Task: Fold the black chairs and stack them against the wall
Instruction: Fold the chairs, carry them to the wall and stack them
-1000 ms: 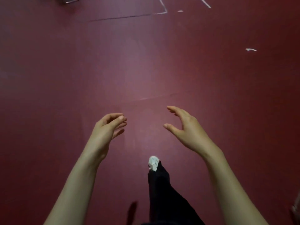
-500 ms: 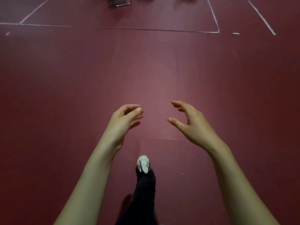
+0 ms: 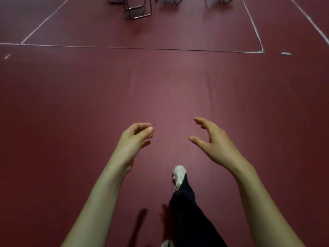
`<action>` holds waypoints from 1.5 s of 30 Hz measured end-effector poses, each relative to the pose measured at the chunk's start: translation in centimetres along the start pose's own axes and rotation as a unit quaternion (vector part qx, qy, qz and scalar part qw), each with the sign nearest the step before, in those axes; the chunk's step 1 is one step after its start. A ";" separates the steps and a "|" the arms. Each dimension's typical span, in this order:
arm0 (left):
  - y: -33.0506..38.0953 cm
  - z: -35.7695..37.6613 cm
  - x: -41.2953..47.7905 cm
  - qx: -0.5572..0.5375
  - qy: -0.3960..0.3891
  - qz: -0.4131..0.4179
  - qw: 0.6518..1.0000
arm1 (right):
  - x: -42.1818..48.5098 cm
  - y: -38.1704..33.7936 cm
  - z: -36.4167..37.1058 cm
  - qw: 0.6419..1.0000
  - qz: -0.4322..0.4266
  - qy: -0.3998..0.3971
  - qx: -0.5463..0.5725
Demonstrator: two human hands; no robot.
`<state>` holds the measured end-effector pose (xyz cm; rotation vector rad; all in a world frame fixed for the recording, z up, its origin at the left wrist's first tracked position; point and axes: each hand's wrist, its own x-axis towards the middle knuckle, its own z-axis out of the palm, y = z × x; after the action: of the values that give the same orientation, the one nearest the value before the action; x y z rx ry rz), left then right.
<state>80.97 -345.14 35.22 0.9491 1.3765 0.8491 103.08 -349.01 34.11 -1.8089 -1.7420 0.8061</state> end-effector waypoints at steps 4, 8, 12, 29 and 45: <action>6.1 2.1 15.1 0.002 0.018 0.000 1.000 | 15.5 2.5 -2.4 1.000 0.013 -0.012 0.003; 13.6 4.8 28.5 -0.006 0.011 -0.002 1.000 | 31.3 2.9 -6.9 0.999 0.001 -0.018 -0.032; 19.7 6.4 40.4 -0.024 0.002 -0.006 1.000 | 45.5 2.4 -10.1 1.000 -0.003 -0.012 -0.027; 44.0 7.1 98.6 -0.032 -0.005 -0.022 0.999 | 108.1 1.2 -14.0 1.000 0.001 -0.024 -0.005; 69.1 8.0 153.0 -0.053 0.046 -0.008 0.998 | 169.7 1.0 -20.3 0.998 -0.030 -0.048 -0.014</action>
<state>97.56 -177.89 36.62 0.8254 1.4026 0.9540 119.37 -178.84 35.06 -1.7539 -1.8669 0.8608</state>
